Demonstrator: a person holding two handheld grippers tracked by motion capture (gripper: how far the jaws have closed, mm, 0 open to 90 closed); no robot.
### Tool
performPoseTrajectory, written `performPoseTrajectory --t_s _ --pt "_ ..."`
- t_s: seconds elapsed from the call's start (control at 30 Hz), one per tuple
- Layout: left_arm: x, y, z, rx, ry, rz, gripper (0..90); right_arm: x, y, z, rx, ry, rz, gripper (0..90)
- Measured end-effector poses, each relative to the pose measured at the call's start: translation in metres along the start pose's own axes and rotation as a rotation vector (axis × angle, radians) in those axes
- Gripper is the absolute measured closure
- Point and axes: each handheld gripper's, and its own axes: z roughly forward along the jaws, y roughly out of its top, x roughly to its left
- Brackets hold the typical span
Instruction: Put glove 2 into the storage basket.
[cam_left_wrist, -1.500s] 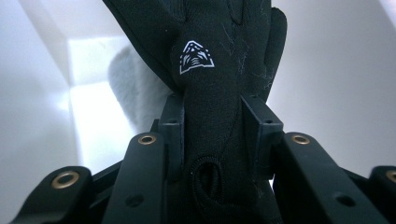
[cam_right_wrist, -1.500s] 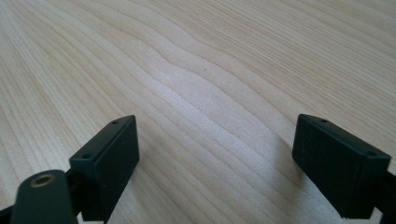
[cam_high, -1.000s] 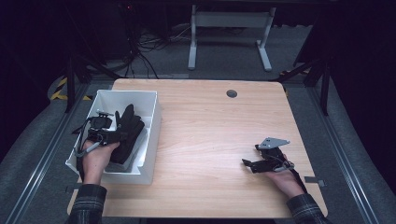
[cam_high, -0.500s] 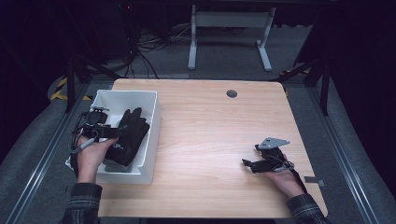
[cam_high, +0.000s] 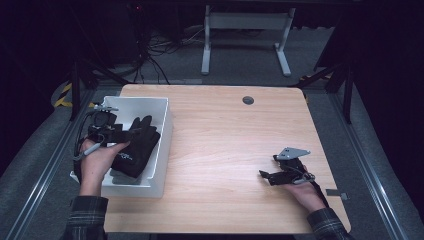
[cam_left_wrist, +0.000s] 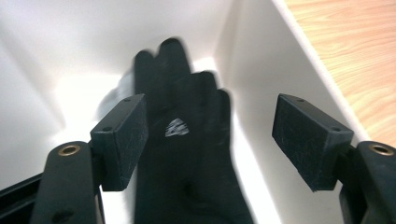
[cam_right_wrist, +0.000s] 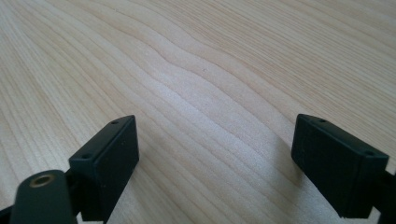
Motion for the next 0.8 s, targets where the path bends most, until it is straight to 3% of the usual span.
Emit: performPoseTrajectory --t_s 0.43,0.8 --pt "-0.039 0.018 0.005 -0.023 -0.090 0.086 24.3 0.000 0.000 0.000 0.000 0.002 -0.002 15.7" --pt "-0.077 0.026 0.021 -0.029 -0.166 0.150 22.6 0.000 0.000 0.000 0.001 0.002 -0.003 15.7"
